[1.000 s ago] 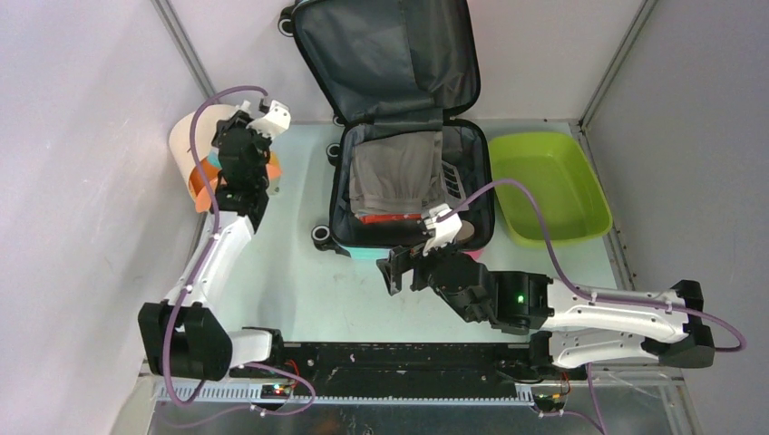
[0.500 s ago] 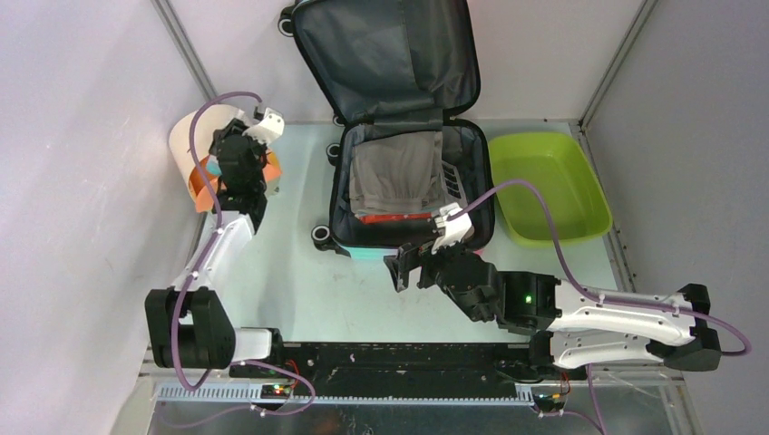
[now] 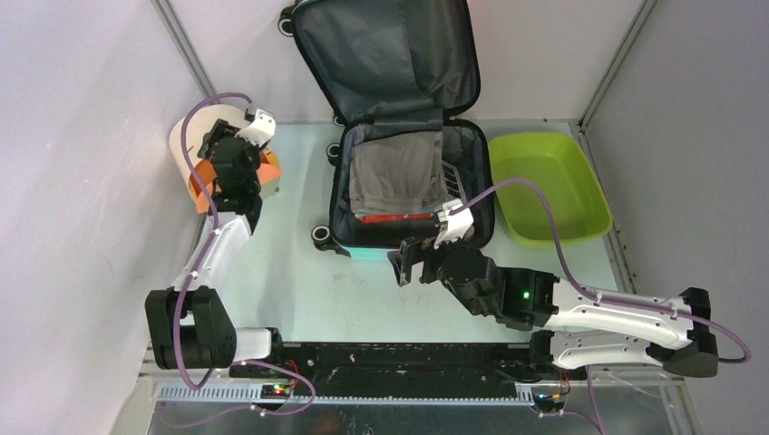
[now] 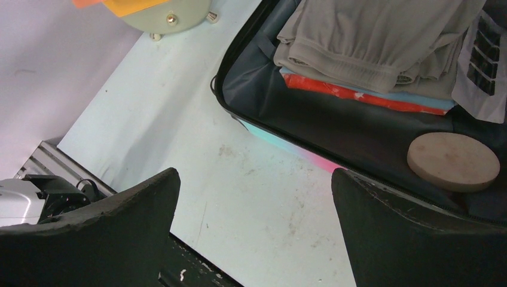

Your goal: Open, take out, and arrange the luggage

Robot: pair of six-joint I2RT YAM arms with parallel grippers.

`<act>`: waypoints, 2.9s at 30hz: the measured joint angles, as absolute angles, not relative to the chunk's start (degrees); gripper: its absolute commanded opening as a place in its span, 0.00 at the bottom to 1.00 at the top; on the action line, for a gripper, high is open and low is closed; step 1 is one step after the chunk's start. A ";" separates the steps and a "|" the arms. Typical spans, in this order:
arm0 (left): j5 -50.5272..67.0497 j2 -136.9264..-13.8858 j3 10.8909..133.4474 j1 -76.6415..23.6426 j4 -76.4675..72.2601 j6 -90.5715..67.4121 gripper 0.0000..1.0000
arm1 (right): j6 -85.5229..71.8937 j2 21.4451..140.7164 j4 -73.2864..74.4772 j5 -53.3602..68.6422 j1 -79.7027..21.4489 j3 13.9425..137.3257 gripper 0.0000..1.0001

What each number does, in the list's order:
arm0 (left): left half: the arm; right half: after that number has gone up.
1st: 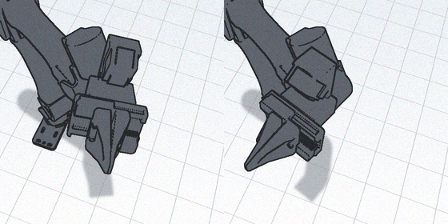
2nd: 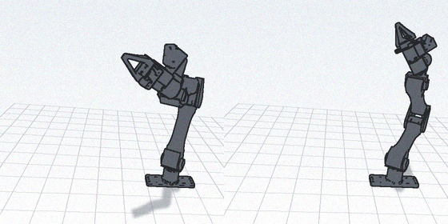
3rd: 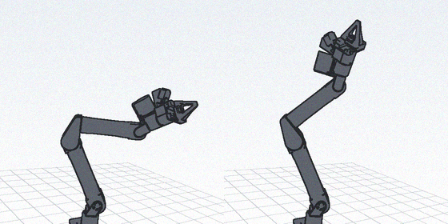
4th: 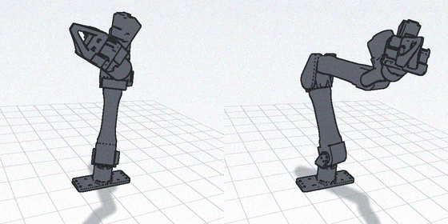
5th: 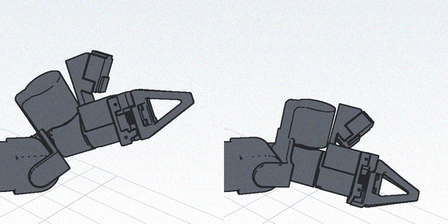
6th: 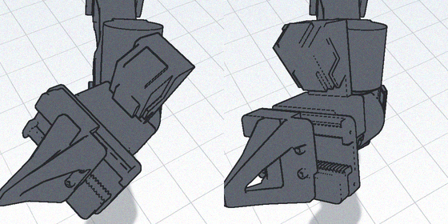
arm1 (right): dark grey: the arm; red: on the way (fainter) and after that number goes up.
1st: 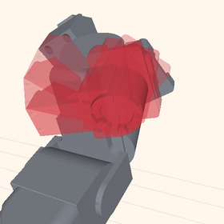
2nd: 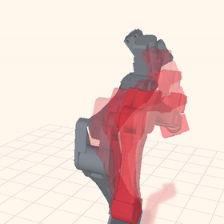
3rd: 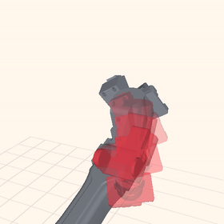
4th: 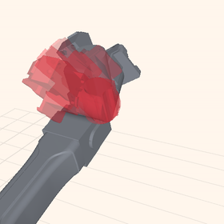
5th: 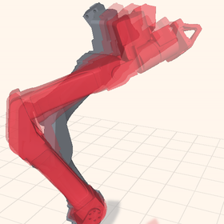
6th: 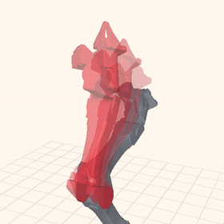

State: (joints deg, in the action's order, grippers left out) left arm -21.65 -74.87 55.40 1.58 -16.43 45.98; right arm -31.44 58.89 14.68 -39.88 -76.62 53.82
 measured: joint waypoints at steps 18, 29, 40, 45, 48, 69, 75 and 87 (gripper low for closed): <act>-17.91 -68.64 65.41 1.13 4.51 29.80 0.78 | -32.32 57.08 14.41 -38.39 -77.17 53.82 0.99; -16.95 -73.54 86.00 4.34 24.25 13.02 0.84 | -32.58 55.64 14.81 -39.97 -78.81 53.82 1.00; -14.04 -76.49 93.30 13.85 34.09 -5.76 0.76 | -32.56 55.66 15.79 -41.28 -78.59 53.82 1.00; -11.29 -78.00 91.05 15.35 33.56 -7.14 0.75 | -32.53 55.81 15.77 -41.36 -77.84 53.82 1.00; -9.10 -78.59 89.32 15.35 32.86 -7.07 0.74 | -32.51 56.10 15.75 -41.28 -77.32 53.82 1.00; -9.47 -80.44 85.21 10.85 27.18 2.13 0.16 | -32.47 57.14 15.51 -39.86 -74.54 52.58 1.00; -20.78 -80.82 84.34 1.61 27.11 13.43 0.12 | -32.47 57.08 15.53 -39.35 -74.00 52.53 1.00; -35.73 -83.88 79.07 -5.45 21.43 29.74 0.18 | -32.49 55.35 15.73 -39.27 -73.36 51.44 1.00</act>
State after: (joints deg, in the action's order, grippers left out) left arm -35.73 -83.88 79.07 -5.45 21.43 29.74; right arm -32.49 55.35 15.73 -39.27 -73.36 51.44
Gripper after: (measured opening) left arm 0.393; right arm 0.994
